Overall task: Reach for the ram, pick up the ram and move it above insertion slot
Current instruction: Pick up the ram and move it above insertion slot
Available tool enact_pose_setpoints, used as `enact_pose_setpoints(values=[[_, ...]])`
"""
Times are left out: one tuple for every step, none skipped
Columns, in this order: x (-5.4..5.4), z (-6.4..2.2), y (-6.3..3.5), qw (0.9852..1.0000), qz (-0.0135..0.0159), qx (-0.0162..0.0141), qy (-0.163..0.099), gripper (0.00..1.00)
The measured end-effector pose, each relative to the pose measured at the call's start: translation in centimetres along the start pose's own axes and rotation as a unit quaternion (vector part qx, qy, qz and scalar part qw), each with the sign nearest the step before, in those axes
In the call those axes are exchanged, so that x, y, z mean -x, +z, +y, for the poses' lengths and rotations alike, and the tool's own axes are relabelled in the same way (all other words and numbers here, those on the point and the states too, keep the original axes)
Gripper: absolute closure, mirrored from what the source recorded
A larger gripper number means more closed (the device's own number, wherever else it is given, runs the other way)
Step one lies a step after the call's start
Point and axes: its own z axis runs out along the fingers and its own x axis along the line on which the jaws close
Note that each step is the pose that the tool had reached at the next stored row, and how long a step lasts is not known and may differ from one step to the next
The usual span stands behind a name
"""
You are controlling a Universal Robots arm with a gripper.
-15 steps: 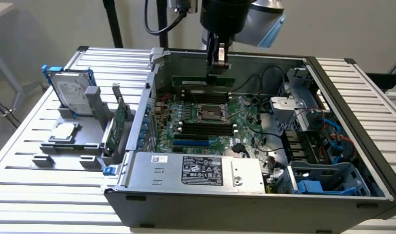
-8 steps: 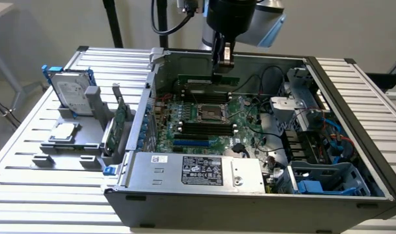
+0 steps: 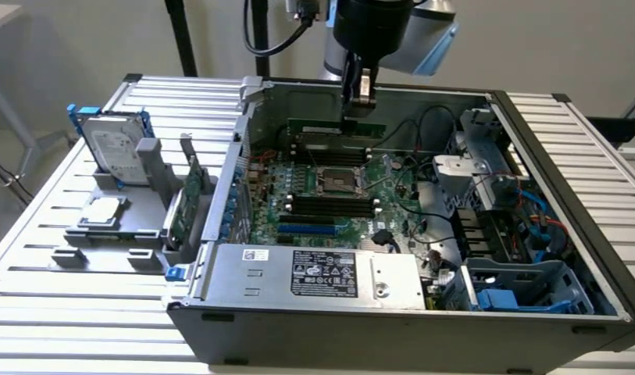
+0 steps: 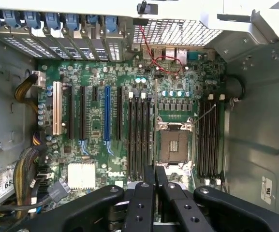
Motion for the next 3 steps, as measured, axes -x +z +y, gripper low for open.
enact_pose_setpoints(values=[[0.00, 0.00, 0.00, 1.0000, 0.0000, 0.0000, 0.000, 0.87], [0.00, 0.00, 0.00, 1.0000, 0.0000, 0.0000, 0.000, 0.87], [0.00, 0.00, 0.00, 1.0000, 0.0000, 0.0000, 0.000, 0.87]])
